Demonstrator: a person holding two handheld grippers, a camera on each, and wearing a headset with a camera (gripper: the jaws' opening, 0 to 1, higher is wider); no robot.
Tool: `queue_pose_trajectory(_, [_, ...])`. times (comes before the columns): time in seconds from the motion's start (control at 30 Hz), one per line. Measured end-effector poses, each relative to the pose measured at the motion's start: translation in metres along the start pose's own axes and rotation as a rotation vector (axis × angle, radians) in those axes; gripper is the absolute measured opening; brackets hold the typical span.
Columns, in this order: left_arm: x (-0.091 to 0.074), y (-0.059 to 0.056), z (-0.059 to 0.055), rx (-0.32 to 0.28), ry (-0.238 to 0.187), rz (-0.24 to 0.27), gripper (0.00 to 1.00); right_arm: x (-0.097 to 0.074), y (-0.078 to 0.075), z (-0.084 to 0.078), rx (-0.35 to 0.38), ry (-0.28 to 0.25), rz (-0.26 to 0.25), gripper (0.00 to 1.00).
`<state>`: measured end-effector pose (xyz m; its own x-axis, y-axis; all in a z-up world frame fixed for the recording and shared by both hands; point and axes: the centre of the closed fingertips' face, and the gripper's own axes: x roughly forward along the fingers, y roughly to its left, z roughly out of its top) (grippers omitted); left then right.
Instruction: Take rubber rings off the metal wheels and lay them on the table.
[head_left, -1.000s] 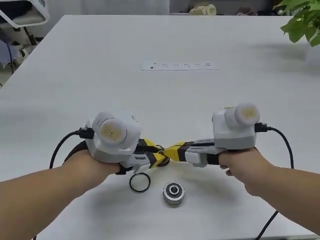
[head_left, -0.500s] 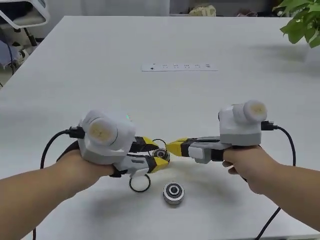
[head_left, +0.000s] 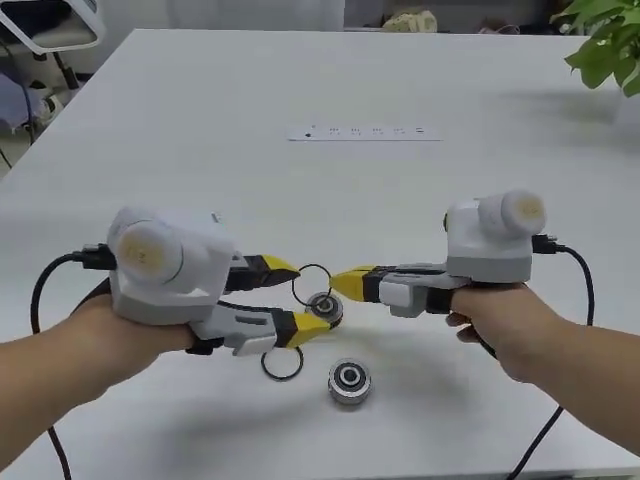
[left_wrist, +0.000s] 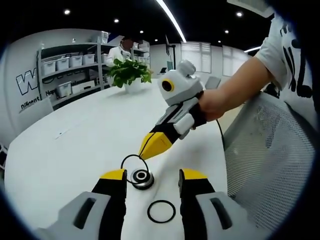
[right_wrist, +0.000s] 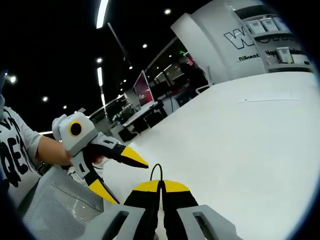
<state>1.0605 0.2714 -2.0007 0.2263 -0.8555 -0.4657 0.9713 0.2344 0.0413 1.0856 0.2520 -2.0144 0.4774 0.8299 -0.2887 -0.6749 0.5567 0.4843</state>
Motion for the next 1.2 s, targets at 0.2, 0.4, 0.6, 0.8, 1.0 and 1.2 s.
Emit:
queue_pose_trajectory(0.2, [-0.015, -0.005, -0.003, -0.009, -0.005, 0.007, 0.47, 0.000, 0.003, 0.002, 0.008, -0.005, 0.010, 0.00])
queue_pose_trajectory(0.4, [-0.027, -0.007, -0.009, -0.001, 0.004, 0.023, 0.51, 0.001, 0.007, 0.002, 0.008, -0.002, 0.017, 0.00])
queue_pose_trajectory(0.6, [-0.035, -0.008, -0.010, -0.008, -0.002, 0.032, 0.56, 0.003, 0.011, -0.001, 0.014, 0.010, 0.028, 0.00])
queue_pose_trajectory(0.8, [-0.044, -0.007, -0.015, -0.025, -0.004, 0.043, 0.60, 0.005, 0.017, -0.007, 0.023, 0.035, 0.042, 0.00])
queue_pose_trajectory(1.0, [-0.052, -0.007, -0.020, -0.042, -0.001, 0.055, 0.61, 0.009, 0.022, -0.016, 0.054, 0.065, 0.067, 0.00])
queue_pose_trajectory(1.2, [-0.058, -0.008, -0.024, -0.053, -0.001, 0.067, 0.62, 0.013, 0.029, -0.026, 0.074, 0.099, 0.084, 0.00])
